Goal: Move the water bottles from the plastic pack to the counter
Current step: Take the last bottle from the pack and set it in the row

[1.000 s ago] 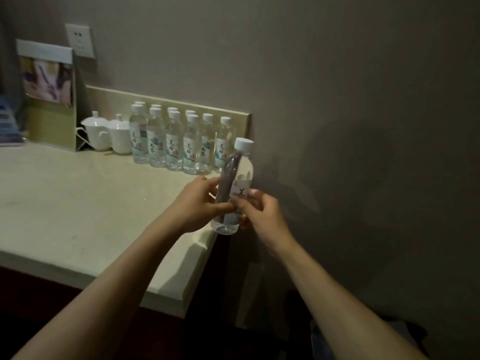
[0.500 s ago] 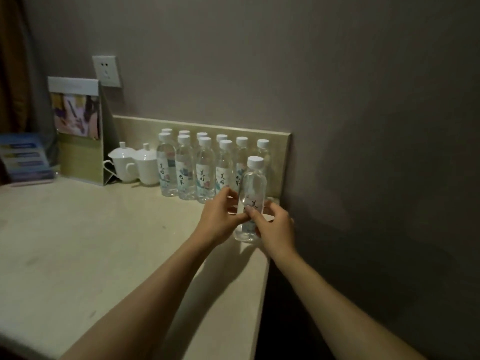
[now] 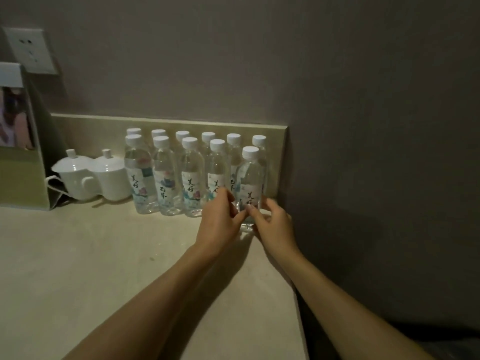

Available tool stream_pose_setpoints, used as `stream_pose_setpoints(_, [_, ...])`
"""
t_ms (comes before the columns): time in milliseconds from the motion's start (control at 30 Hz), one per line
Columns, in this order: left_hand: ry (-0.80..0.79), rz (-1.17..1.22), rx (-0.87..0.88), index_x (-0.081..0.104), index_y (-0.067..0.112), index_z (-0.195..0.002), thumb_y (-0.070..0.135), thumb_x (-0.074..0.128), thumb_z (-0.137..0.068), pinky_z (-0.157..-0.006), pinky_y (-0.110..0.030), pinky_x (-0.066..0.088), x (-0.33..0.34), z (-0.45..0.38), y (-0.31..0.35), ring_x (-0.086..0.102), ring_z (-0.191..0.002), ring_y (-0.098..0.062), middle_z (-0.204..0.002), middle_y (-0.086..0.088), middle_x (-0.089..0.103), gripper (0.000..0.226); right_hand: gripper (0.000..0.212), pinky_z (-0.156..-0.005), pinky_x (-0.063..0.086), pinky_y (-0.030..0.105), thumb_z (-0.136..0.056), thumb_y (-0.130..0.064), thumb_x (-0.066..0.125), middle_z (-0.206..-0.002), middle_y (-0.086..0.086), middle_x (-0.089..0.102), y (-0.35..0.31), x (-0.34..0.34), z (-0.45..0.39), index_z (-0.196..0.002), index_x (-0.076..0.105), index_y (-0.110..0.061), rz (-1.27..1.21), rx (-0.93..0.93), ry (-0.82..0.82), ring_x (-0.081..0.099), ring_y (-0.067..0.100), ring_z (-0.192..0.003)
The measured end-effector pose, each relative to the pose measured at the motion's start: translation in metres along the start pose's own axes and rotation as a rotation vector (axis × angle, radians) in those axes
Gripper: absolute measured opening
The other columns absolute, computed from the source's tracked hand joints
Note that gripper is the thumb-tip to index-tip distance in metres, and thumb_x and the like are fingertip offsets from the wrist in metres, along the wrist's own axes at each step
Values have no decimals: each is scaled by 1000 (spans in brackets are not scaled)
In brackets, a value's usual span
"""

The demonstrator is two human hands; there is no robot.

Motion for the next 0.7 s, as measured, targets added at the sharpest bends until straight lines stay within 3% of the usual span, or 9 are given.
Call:
stream_pose_setpoints(100, [-38,26,-1,48,23,-90,22,72,-87,-51,-13,38,5,-4,-7,55,-66,-1,-75,8,56,24,30,-88,56,43,-92,-37,62,-112,3,68,-5,2,3,-115,64,-18,96,-25,73,65,18,-102])
stream_pose_setpoints(233, [-65,44,7,51,21,-86,18,67,-90,-61,-16,43,15,-5,-10,55,-72,-4,-78,9,55,18,28,-90,54,42,-93,-32,61,-114,6,65,-8,3,0,-115,65,-14,208,-43,121,62,19,-103])
stream_pose_setpoints(333, [-37,30,42,51,17,-80,13,64,-90,-59,-18,42,16,-7,-10,52,-67,-5,-73,7,53,17,30,-90,52,40,-93,-29,61,-115,11,65,-11,6,-5,-115,65,-9,289,-34,134,62,24,-104])
stream_pose_setpoints(433, [-20,24,39,53,13,-82,12,61,-91,-64,-27,45,16,-11,-7,54,-69,-15,-75,1,56,12,29,-90,51,43,-93,-27,60,-113,14,66,-12,8,-12,-112,64,-6,341,-31,121,63,28,-104])
stream_pose_setpoints(700, [-11,11,30,51,15,-88,11,57,-94,-70,-27,47,18,-16,-4,55,-76,-17,-83,1,55,10,28,-88,54,44,-95,-30,57,-114,12,63,-11,13,-20,-113,63,-9,384,-31,103,63,25,-102])
Point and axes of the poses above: each hand's wrist, its own z-axis away from the middle knuckle, its own x-axis out of the palm, y = z × x, the point moved 9 cm from there along -z, towards the middle knuckle
